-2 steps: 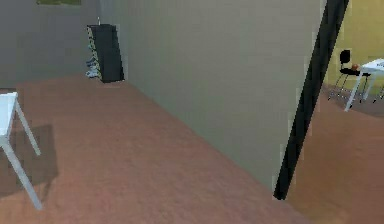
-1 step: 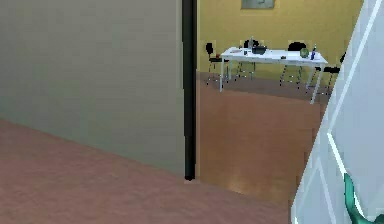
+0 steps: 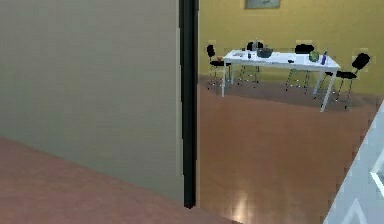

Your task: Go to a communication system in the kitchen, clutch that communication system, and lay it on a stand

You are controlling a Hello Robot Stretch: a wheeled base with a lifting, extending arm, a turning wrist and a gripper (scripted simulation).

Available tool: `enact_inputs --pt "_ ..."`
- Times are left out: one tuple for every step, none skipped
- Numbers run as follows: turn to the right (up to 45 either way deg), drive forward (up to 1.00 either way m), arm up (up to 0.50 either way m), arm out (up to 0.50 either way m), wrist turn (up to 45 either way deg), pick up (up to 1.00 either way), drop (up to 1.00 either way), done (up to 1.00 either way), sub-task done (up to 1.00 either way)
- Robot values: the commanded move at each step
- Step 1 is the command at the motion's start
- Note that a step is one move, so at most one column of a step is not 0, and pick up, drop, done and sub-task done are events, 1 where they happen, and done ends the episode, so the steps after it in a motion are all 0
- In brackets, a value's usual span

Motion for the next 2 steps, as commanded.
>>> enact_inputs --pt "3.0 0.0 0.0 0.0 0.0 0.0 0.0 0.0 0.0" --pt "-45.0 0.0 0.0 0.0 0.0 0.0 0.0 0.0 0.0"
